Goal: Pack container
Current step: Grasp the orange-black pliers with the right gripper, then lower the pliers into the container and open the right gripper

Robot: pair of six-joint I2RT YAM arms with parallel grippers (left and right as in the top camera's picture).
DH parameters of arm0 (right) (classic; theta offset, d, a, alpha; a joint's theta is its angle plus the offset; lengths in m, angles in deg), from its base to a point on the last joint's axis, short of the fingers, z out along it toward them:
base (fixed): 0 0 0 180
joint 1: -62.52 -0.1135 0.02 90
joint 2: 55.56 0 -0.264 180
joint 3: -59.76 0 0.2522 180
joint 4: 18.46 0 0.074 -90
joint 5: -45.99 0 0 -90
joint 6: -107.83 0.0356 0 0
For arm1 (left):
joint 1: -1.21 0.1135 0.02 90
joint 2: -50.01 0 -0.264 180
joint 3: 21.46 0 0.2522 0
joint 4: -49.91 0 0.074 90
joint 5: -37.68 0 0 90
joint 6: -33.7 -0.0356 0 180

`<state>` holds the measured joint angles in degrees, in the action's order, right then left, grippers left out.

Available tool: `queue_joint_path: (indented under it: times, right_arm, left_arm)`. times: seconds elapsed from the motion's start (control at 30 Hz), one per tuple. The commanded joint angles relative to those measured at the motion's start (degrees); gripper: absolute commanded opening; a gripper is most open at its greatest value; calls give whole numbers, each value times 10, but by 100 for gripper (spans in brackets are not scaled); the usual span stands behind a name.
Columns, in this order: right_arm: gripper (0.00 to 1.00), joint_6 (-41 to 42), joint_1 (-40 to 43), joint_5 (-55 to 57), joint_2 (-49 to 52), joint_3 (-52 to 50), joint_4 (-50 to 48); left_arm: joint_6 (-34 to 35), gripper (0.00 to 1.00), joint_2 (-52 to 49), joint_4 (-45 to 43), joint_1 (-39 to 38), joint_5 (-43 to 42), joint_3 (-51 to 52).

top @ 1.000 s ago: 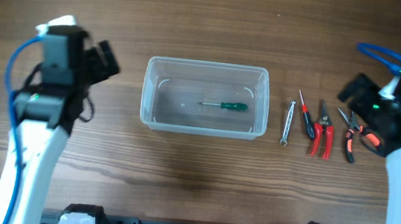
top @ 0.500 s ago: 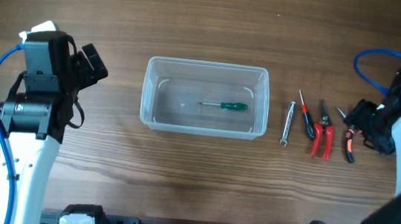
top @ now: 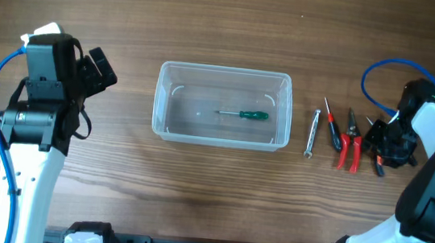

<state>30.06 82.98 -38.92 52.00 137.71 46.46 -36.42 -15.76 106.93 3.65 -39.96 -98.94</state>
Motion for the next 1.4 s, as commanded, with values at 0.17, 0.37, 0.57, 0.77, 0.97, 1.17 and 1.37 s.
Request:
queue_joint_path:
  times: [0.17, 0.37, 0.57, 0.77, 0.97, 1.17, 1.37]
  right_arm:
    - [4, 30, 1, -26, 29, -1, -11]
    - [4, 32, 1, -52, -41, 37, 17]
    - [4, 30, -4, -160, -246, 96, 31]
    - [4, -43, -99, -320, -419, 121, 9]
    - [4, -245, -314, -329, -429, 119, 3]
    - [4, -436, -470, -319, -266, 119, -33]
    - [4, -483, -532, -272, -81, 119, -151]
  left_arm:
    - [5, 100, -1, -1, 3, -1, -6]
    - [5, 100, -1, -1, 3, -1, -6]
    - [5, 100, -1, -1, 3, -1, -6]
    - [5, 100, -1, -1, 3, -1, -6]
    - [5, 100, -1, -1, 3, -1, -6]
    - [5, 100, -1, -1, 3, -1, -6]
    - [5, 100, -1, -1, 3, -1, -6]
